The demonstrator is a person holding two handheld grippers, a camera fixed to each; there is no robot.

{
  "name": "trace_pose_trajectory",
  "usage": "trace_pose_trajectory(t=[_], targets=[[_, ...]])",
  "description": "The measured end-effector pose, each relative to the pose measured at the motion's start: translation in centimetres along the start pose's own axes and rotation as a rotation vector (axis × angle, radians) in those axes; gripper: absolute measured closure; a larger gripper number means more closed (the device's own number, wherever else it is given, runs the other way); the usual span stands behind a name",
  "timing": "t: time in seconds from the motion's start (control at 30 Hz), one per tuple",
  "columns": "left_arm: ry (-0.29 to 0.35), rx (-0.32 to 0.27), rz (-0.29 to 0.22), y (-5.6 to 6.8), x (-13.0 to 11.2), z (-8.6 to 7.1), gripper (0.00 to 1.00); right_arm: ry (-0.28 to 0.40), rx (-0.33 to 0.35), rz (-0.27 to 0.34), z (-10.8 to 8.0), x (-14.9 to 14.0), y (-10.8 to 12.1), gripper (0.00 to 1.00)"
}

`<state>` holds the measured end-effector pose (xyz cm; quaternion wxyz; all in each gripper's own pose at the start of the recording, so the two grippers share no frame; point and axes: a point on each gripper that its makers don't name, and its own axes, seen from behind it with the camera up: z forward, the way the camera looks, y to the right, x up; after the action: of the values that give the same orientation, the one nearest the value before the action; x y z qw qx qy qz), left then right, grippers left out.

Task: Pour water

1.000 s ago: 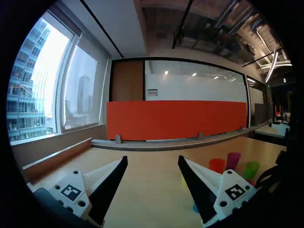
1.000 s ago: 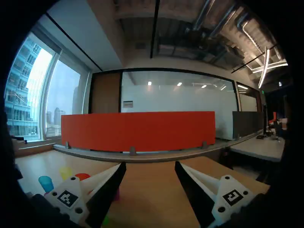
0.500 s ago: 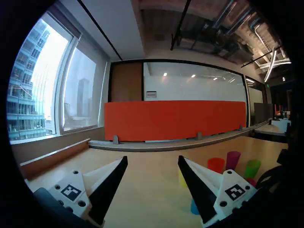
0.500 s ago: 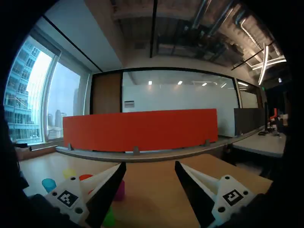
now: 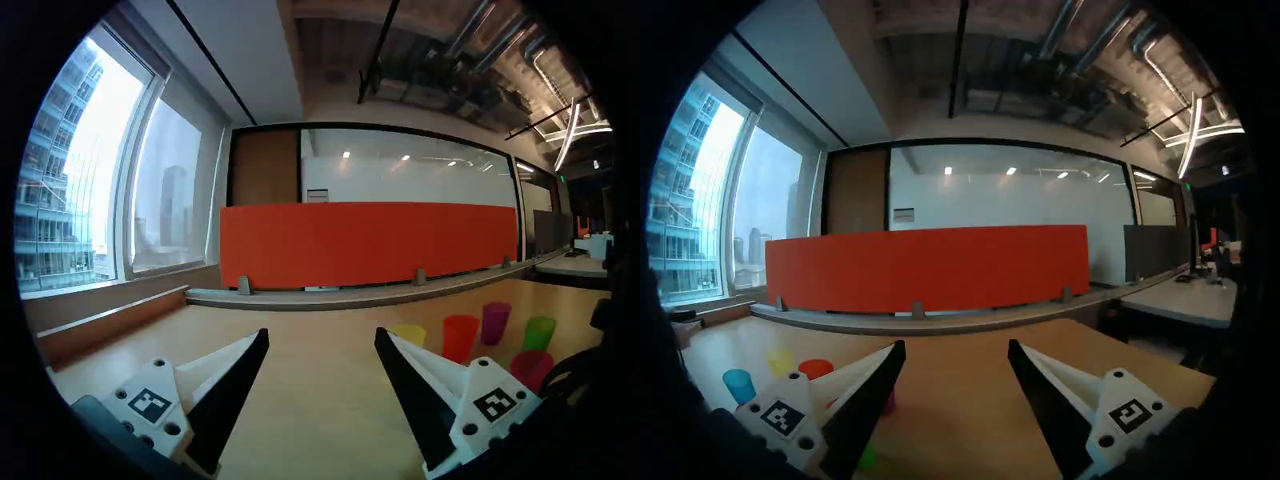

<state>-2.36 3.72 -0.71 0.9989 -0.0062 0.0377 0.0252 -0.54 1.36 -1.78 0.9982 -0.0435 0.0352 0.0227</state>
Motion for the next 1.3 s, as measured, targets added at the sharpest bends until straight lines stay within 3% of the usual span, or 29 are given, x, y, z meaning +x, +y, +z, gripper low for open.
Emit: trace_pose_trajectory(t=[0.4, 1.3], targets=[[-0.012, 0.009, -0.022, -1.5, -1.8, -0.2, 0.01, 0.000, 0.022, 0.026, -0.2, 0.3, -1.0, 0.01], [-0.038, 0.003, -0.020, -1.6, -2.7, 0.4, 0.01, 0.008, 0.036, 0.015, -0.1, 0.9, -2.0, 0.01]])
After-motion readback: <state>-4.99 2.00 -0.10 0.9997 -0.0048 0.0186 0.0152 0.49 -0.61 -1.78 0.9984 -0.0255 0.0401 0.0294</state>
